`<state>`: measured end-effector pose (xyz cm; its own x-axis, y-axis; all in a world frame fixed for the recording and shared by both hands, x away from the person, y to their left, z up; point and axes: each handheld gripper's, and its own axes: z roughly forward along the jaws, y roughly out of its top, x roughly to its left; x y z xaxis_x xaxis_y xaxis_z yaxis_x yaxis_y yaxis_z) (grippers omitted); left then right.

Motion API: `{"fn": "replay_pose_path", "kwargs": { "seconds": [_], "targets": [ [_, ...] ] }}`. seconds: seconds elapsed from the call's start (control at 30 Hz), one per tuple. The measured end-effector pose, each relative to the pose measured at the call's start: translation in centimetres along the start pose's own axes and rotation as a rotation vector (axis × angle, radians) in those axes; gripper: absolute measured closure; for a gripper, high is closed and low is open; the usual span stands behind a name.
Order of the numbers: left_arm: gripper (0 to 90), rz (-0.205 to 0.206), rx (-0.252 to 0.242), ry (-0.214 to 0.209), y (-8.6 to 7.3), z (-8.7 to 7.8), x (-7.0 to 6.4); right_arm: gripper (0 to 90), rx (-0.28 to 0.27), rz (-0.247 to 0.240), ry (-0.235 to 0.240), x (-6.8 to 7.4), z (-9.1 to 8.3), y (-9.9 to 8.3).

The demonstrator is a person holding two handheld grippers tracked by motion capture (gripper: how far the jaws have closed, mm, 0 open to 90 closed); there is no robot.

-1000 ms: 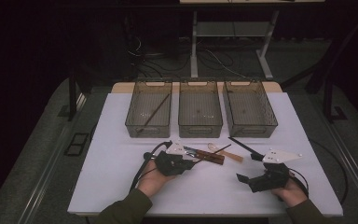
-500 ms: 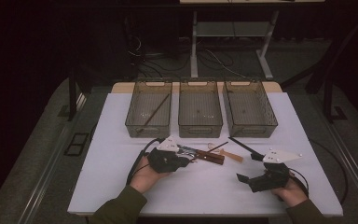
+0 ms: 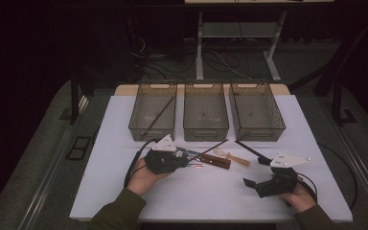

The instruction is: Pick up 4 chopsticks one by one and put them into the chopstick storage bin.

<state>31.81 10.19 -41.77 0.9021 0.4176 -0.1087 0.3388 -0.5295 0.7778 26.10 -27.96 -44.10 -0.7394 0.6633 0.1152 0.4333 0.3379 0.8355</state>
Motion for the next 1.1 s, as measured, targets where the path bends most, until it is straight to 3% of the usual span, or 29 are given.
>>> {"fn": "replay_pose_path", "kwargs": {
  "seconds": [0.4, 1.1],
  "targets": [
    [84.8, -0.006, -0.011, 0.031, -0.1, -1.0, 0.7, 2.4, -0.002, -0.002, 0.0, 0.0, 0.0, 0.0],
    [84.8, -0.066, -0.065, 0.101, -0.9, -3.6, 2.8, 2.4, -0.004, 0.001, 0.001, 0.0, 0.0, 0.0]
  ]
}}
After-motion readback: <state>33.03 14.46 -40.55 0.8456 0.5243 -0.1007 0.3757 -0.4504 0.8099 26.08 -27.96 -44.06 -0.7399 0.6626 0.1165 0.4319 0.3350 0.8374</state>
